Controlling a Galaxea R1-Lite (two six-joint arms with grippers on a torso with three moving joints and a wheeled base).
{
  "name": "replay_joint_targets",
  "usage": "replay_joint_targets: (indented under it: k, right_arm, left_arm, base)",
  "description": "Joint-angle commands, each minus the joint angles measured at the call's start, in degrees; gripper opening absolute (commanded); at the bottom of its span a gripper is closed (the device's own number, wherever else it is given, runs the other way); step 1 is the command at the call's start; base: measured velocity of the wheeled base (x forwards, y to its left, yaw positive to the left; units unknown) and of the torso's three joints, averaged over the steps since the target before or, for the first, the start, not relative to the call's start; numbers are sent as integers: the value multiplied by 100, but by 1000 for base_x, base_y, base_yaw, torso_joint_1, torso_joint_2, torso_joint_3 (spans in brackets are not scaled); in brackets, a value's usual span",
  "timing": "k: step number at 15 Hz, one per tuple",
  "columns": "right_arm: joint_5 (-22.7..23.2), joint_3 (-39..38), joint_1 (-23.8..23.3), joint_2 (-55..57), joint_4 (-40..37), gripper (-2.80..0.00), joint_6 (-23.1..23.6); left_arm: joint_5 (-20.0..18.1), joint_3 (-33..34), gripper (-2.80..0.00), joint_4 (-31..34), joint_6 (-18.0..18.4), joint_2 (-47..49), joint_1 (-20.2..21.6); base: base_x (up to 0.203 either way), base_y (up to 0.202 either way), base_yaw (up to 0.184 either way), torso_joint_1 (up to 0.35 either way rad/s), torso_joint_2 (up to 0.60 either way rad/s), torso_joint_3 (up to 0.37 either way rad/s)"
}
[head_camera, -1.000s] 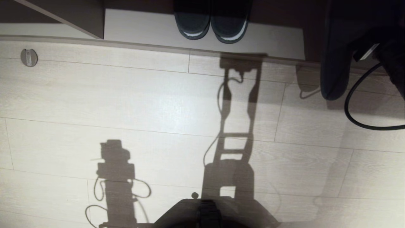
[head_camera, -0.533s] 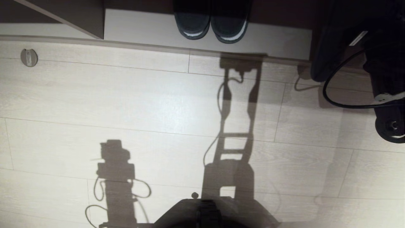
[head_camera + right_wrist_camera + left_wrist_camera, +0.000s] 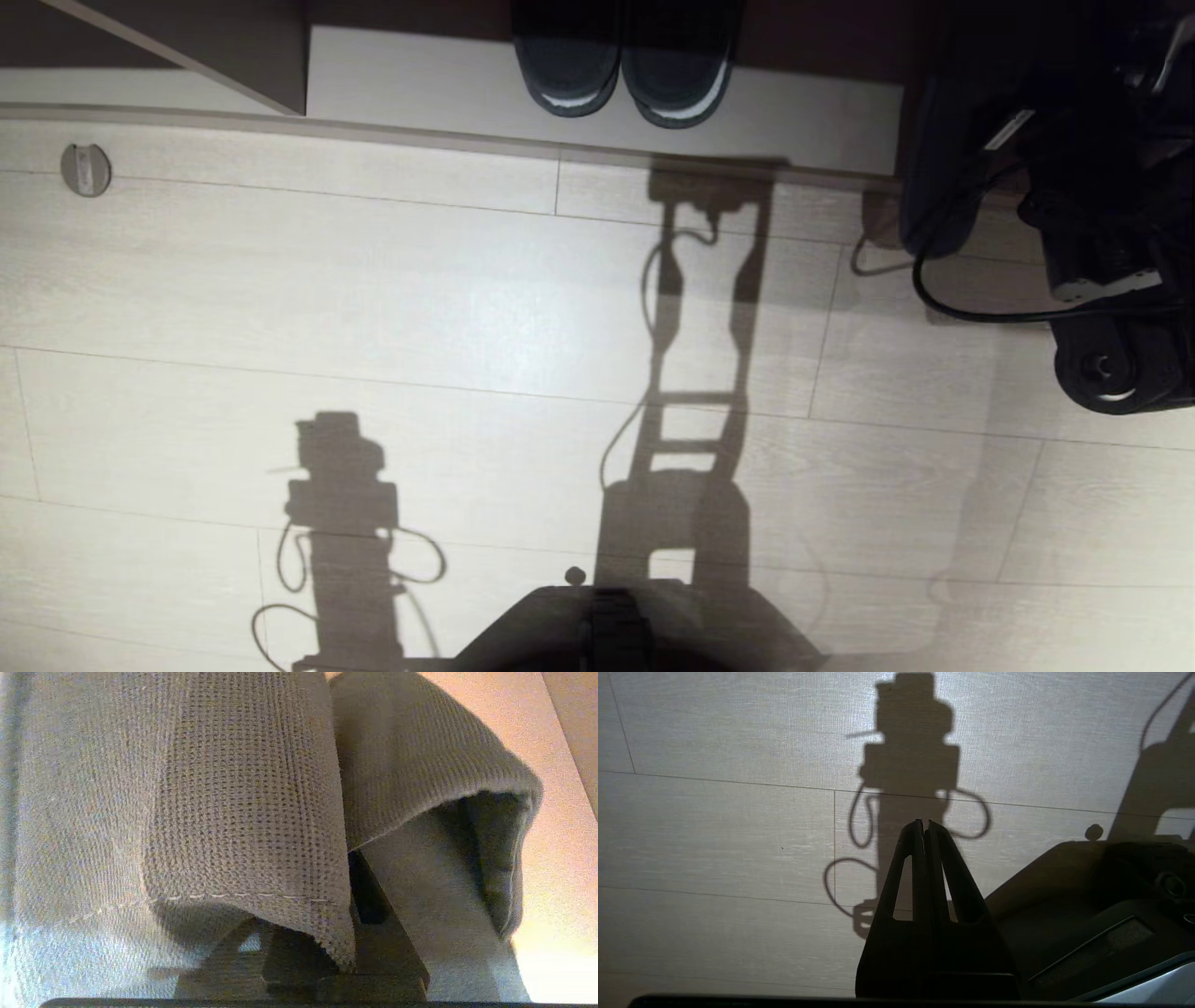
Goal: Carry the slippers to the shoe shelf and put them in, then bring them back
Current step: Place the slippers into the shoe cabinet
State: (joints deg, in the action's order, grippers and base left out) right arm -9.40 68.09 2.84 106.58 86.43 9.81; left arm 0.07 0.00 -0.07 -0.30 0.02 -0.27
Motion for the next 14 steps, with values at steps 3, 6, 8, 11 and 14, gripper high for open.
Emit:
replay_joint_targets:
  k: [3, 6, 8, 11, 14]
  right_arm:
    - [57, 472, -2, 253, 32, -280, 28]
    - [224, 1196, -3, 550, -98, -280, 76]
    - [232, 1422, -3, 670, -138, -280, 89]
    - [228, 1409, -3, 723, -153, -280, 82]
    - [228, 1408, -3, 635, -285, -280, 85]
  left_arm:
    - [1, 9, -280, -1, -5, -2, 0]
    - [1, 9, -280, -1, -5, -11, 0]
    - [1, 9, -280, -1, -5, -2, 0]
    - [1, 9, -280, -1, -5, 6, 0]
    - [1, 9, -280, -1, -5, -2, 0]
  base:
    - [0, 0, 0, 0, 0, 0]
    - [0, 0, 0, 0, 0, 0]
    - [0, 0, 0, 0, 0, 0]
    - [0, 0, 0, 0, 0, 0]
    - [0, 0, 0, 0, 0, 0]
